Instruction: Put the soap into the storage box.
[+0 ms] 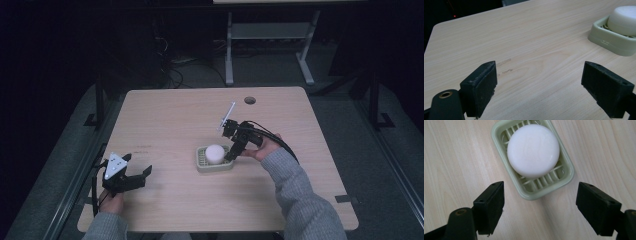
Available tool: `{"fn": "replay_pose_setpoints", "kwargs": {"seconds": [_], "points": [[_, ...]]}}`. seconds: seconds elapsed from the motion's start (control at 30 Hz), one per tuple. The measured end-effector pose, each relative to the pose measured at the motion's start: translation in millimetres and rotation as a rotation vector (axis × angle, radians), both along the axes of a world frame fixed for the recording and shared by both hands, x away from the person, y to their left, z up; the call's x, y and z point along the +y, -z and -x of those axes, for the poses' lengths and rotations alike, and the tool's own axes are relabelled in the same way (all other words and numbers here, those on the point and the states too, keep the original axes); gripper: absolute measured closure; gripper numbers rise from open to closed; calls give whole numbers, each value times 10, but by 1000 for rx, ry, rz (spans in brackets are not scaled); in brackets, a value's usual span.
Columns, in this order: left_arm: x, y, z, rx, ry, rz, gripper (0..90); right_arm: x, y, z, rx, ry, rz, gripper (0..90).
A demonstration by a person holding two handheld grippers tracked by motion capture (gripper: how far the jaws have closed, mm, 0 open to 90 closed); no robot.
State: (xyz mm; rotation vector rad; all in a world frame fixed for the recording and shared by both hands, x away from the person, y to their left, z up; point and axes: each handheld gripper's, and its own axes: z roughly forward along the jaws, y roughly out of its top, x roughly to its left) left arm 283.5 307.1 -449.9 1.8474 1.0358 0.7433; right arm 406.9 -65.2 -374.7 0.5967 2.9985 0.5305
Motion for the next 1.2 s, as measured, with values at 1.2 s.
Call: {"fn": "replay_pose_setpoints", "kwargs": {"seconds": [1.2], "points": [[-5,3,3,0,3,0,128,-371,46,133,13,50,-8,224]]}}
